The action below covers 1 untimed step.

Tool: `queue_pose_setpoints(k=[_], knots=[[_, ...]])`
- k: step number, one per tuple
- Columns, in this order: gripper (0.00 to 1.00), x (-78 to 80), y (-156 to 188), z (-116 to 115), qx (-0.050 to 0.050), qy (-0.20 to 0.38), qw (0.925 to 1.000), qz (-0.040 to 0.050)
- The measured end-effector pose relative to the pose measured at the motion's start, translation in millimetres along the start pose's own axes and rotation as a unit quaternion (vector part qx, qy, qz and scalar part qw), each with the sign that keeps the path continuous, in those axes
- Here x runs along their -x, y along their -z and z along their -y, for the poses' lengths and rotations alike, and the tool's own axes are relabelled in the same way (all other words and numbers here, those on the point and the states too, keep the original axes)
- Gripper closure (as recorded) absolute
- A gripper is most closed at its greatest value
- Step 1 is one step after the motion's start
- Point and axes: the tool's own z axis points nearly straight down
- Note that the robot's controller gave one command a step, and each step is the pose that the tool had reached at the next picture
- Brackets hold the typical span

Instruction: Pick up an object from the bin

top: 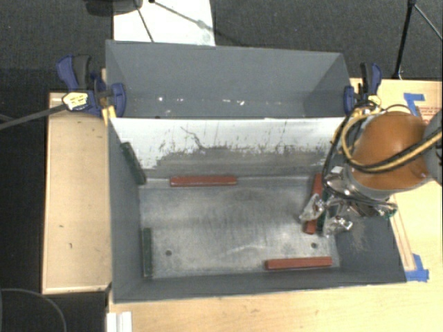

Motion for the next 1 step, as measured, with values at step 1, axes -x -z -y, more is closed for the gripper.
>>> queue_pose_setpoints(k=[1], knots=[[1.0, 36.4, 160.1, 24.6, 0.005, 0.187, 0.9823, -0.0034]])
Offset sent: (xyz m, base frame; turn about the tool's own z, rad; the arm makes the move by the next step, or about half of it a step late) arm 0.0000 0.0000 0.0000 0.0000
